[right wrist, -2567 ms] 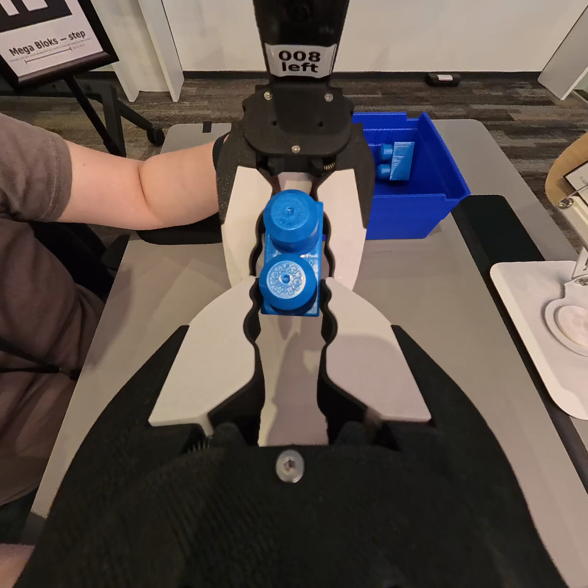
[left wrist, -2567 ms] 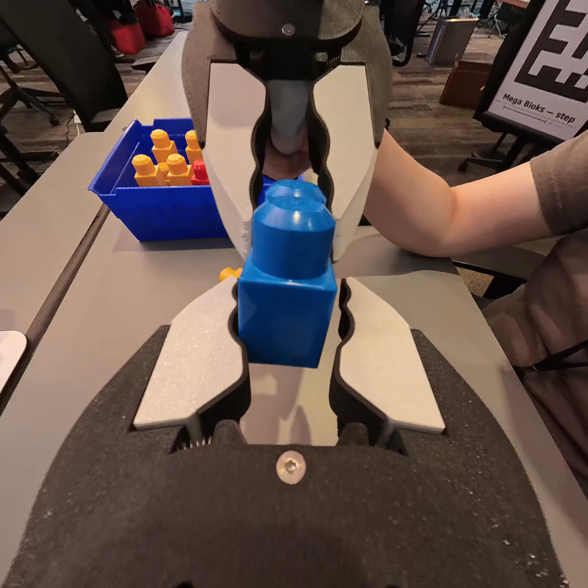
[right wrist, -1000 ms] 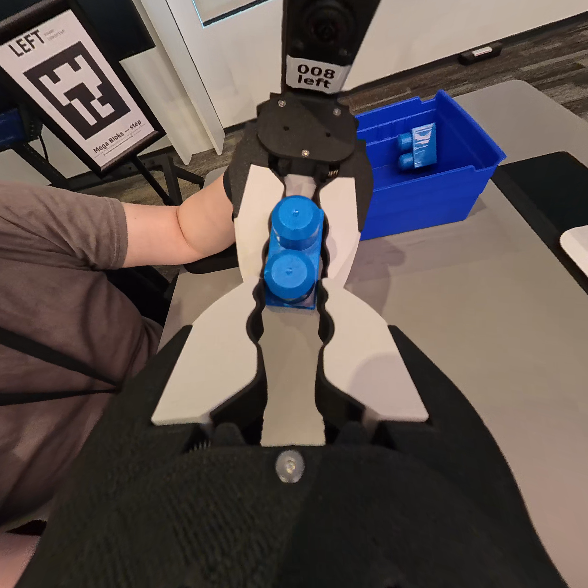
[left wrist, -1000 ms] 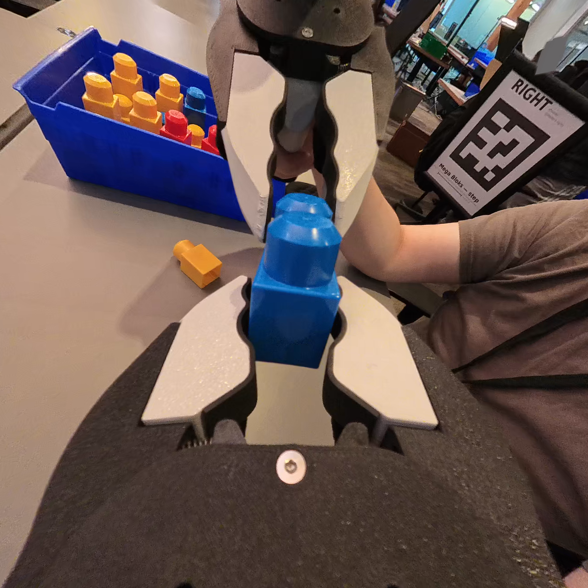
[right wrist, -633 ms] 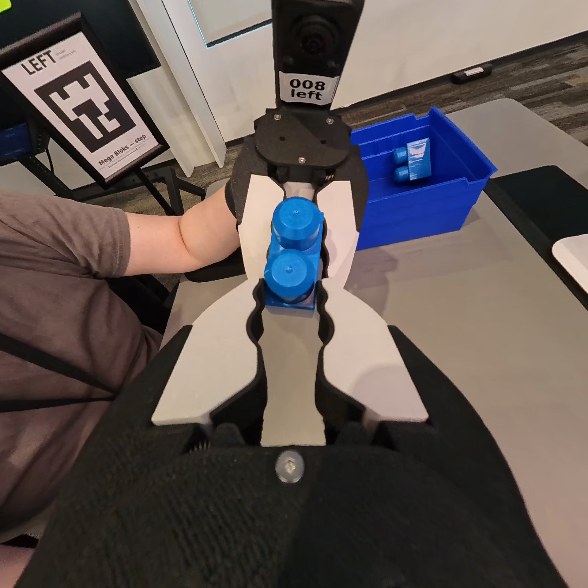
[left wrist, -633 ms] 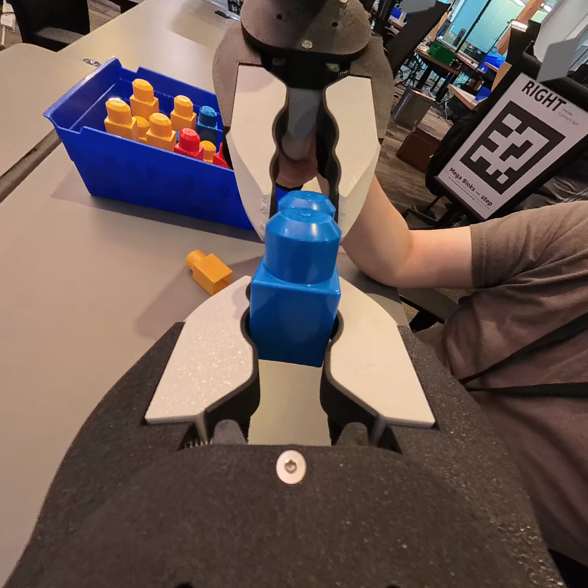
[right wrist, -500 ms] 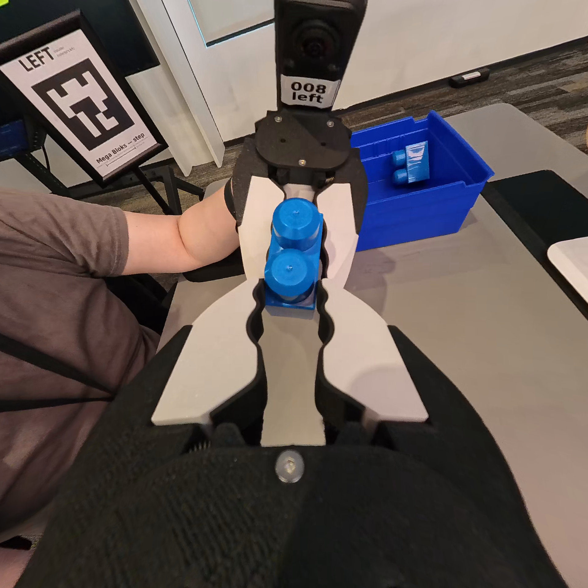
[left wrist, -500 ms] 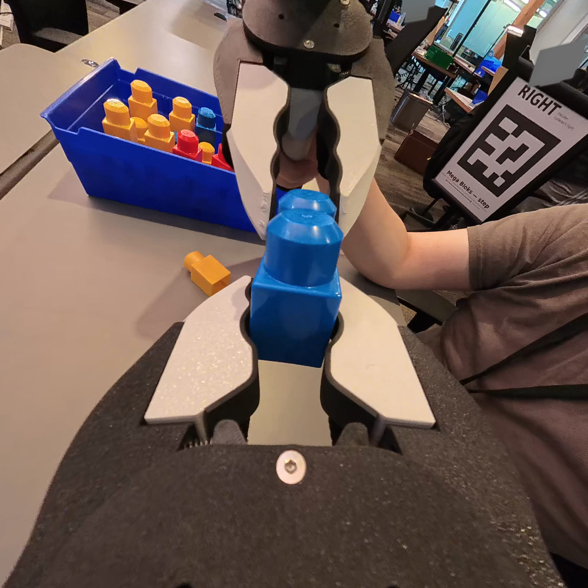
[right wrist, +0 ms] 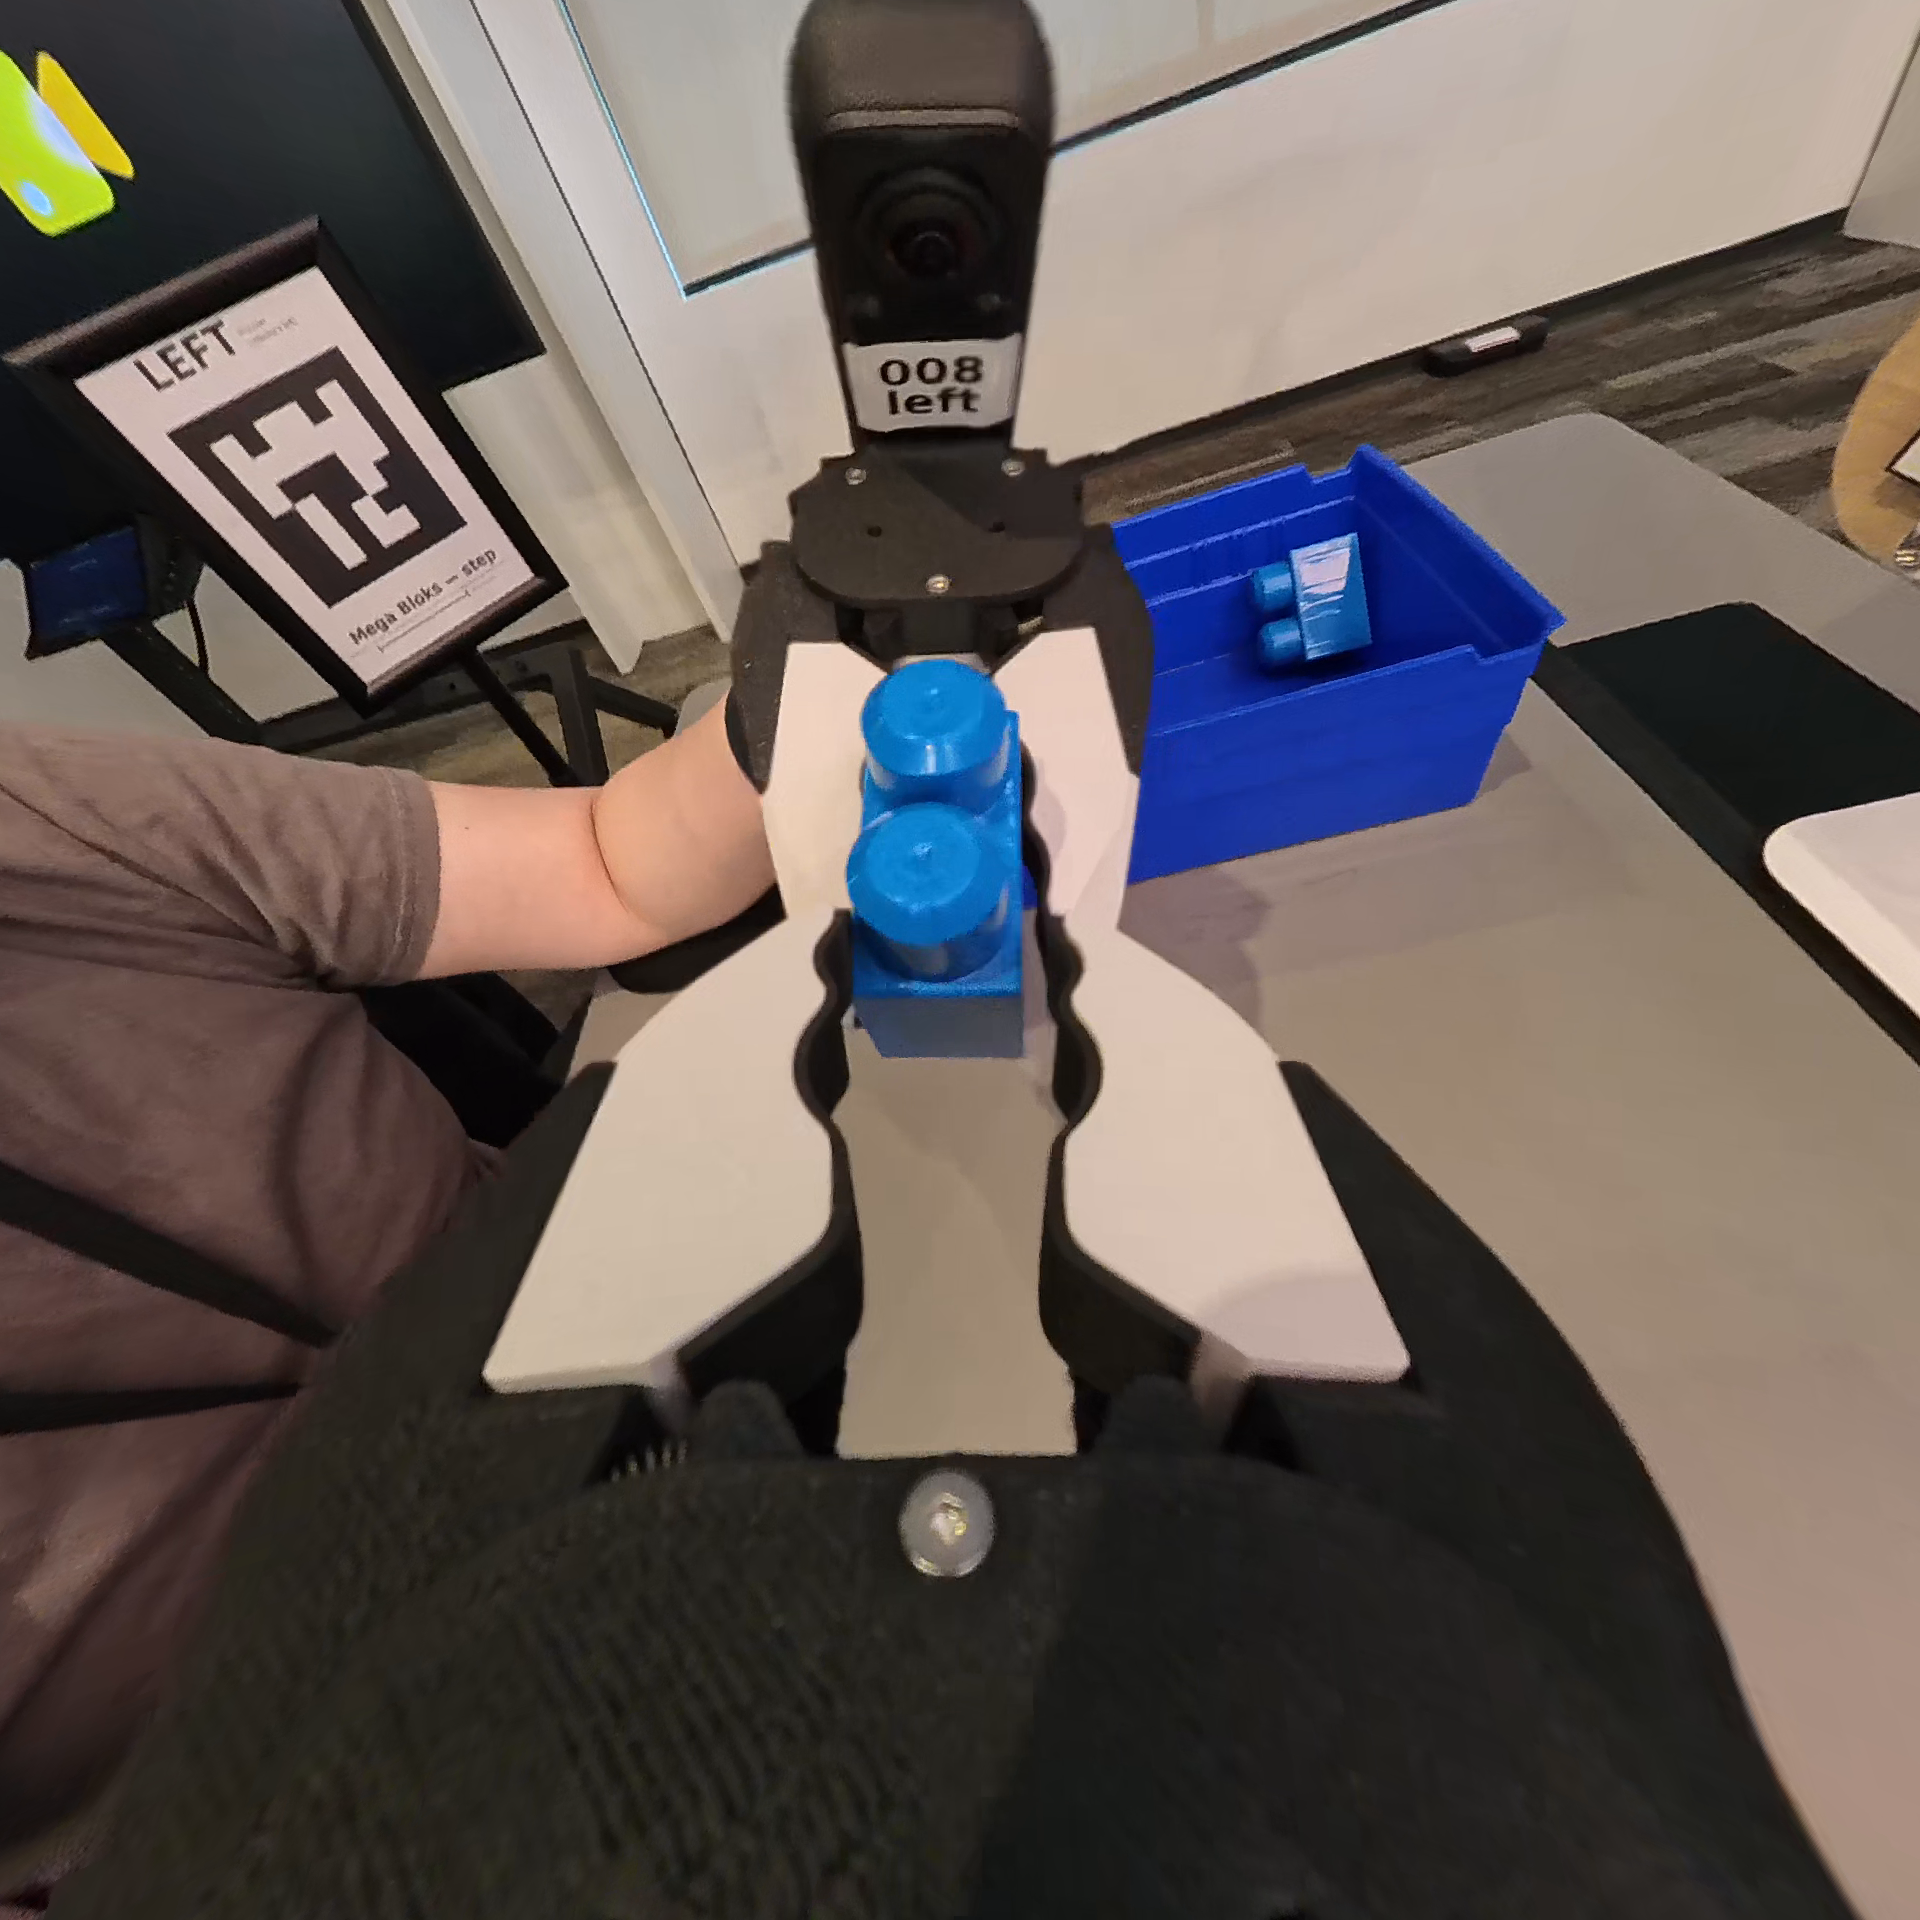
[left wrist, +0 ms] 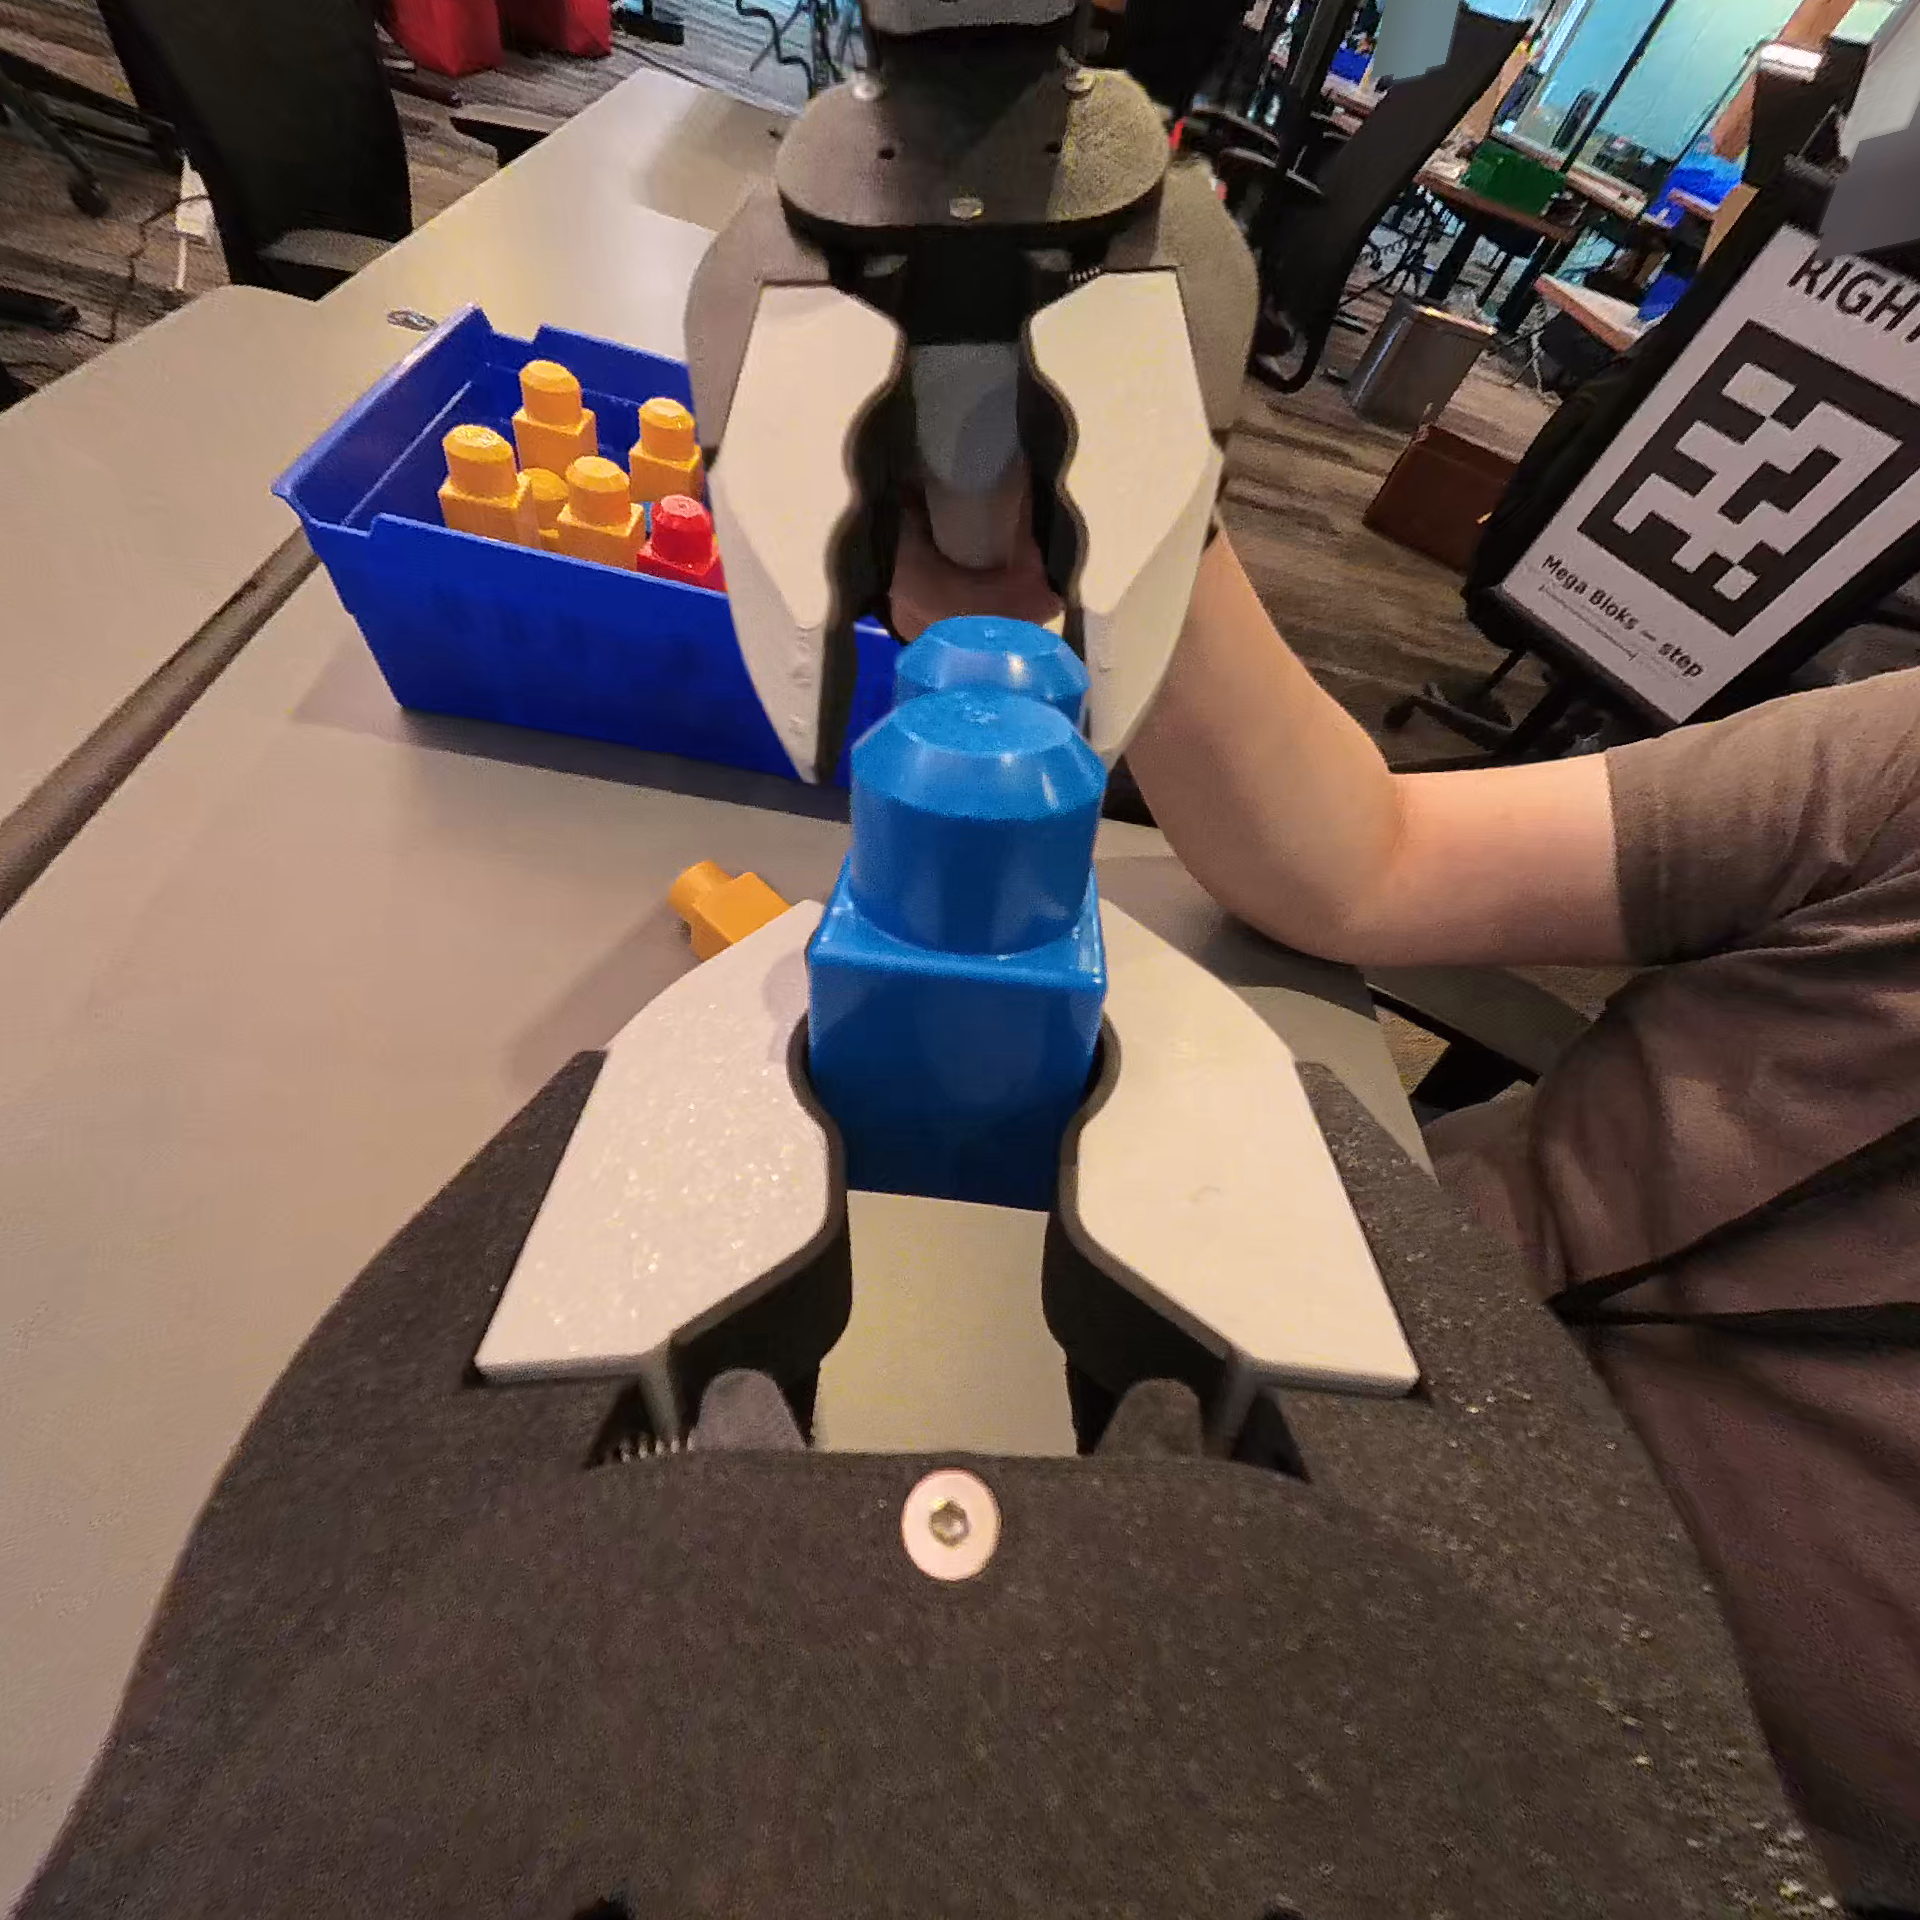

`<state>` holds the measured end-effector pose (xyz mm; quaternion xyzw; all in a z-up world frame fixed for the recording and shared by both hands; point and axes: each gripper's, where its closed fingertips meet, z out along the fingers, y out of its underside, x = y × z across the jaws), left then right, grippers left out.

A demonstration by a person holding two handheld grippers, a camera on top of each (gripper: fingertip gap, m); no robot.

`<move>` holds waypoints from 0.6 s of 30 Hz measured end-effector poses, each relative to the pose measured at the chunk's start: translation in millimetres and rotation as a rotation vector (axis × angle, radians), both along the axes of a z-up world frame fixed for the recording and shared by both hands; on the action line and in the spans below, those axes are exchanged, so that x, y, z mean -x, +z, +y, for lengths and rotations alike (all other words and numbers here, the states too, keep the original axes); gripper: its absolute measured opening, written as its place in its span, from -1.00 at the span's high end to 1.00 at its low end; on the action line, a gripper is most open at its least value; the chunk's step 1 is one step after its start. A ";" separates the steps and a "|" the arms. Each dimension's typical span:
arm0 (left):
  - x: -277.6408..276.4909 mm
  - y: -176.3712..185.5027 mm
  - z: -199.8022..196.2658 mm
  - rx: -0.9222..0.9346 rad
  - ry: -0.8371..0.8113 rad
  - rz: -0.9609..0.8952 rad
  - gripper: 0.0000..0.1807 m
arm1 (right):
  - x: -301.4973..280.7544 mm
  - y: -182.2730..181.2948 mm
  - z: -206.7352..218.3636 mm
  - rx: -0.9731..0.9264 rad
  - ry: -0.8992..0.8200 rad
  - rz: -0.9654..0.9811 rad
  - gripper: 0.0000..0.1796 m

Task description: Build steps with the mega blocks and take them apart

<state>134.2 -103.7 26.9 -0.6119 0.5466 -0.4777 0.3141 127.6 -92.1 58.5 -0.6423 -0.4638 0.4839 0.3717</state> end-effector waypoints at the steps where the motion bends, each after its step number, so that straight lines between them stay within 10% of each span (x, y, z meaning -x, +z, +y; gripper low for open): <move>1: 1.0 0.0 0.0 -0.011 0.002 0.008 0.54 | -0.3 -0.6 0.0 0.018 0.003 0.002 0.57; 18: 0.9 1.0 2.2 -0.066 0.036 0.028 0.55 | 1.1 -6.0 -5.6 -0.043 0.046 -0.036 0.62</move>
